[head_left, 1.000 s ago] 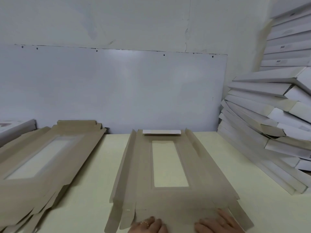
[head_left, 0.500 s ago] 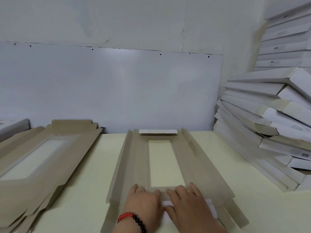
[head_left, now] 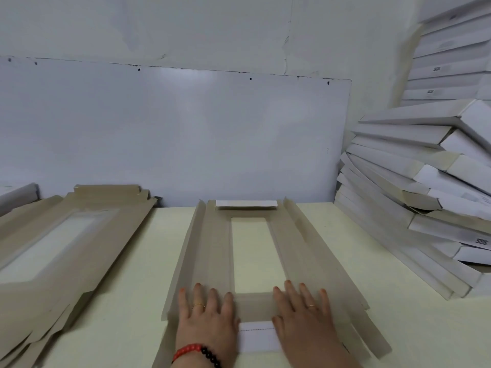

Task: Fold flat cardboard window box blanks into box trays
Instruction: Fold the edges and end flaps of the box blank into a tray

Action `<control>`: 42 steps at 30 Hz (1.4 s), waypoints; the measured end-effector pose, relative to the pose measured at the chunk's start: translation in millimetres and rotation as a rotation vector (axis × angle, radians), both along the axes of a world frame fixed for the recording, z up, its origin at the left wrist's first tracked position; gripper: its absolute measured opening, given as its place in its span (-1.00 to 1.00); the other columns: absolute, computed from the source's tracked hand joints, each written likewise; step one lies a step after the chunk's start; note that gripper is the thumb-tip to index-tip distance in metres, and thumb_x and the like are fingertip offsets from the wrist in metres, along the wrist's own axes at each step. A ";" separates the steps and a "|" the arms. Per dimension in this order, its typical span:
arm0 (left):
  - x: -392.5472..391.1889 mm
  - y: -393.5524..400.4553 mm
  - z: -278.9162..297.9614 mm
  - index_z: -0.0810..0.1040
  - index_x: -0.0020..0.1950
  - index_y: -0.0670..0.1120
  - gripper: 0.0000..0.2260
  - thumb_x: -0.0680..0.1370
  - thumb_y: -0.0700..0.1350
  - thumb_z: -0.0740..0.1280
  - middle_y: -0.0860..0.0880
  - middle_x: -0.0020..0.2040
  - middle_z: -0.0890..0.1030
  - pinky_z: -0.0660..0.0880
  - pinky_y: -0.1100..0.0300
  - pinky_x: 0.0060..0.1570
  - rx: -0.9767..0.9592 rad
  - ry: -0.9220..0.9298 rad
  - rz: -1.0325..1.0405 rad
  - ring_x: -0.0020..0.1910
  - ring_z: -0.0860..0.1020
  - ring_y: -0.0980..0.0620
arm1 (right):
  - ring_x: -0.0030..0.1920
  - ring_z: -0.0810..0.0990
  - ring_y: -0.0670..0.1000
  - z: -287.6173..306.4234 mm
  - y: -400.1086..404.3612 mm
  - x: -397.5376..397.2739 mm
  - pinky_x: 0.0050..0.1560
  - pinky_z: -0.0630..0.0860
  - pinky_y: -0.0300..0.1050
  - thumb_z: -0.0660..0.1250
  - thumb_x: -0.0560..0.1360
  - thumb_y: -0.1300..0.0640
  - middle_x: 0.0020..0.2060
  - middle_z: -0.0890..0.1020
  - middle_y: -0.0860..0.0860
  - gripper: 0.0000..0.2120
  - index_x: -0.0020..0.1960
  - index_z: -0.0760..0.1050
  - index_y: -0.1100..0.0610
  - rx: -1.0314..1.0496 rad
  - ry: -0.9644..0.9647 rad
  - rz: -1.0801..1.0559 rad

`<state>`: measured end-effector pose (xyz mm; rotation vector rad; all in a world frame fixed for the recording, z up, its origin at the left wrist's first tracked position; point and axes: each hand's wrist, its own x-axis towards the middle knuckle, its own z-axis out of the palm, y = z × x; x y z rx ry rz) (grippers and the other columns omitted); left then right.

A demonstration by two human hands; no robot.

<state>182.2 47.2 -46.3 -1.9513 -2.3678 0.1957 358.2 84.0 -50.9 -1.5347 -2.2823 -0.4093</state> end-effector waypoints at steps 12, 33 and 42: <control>-17.4 -15.7 10.9 0.19 0.43 0.17 -0.52 0.52 -0.15 0.08 0.11 0.49 0.18 -0.04 -0.31 0.36 0.098 -0.195 0.056 0.54 0.07 -0.03 | 0.04 0.68 0.03 -1.2 9.5 77.7 0.46 0.06 0.06 0.09 0.39 0.03 0.08 0.68 0.00 -0.56 0.06 0.68 0.03 -0.175 0.102 -0.049; 4.0 12.5 32.6 0.44 0.20 -0.03 -0.75 0.54 -0.09 0.14 -0.08 0.18 0.49 0.37 0.06 0.17 0.019 -0.233 -0.235 0.22 0.39 -0.10 | 0.02 0.58 -0.05 22.8 18.2 9.1 0.14 0.43 -0.13 0.18 0.53 -0.13 -0.04 0.61 -0.11 -0.73 0.08 0.56 -0.05 -0.221 -0.006 0.183; 12.0 25.5 3.5 -0.02 0.56 -0.02 -0.51 0.64 0.05 -0.12 -0.07 0.59 -0.08 -0.18 -0.21 0.47 -0.061 -0.153 -0.076 0.55 -0.17 -0.19 | 0.56 -0.13 0.00 -11.7 29.7 -30.7 0.44 -0.31 0.22 -0.16 0.62 -0.18 0.57 -0.04 -0.10 -0.47 0.57 -0.04 -0.10 -0.416 -0.070 0.025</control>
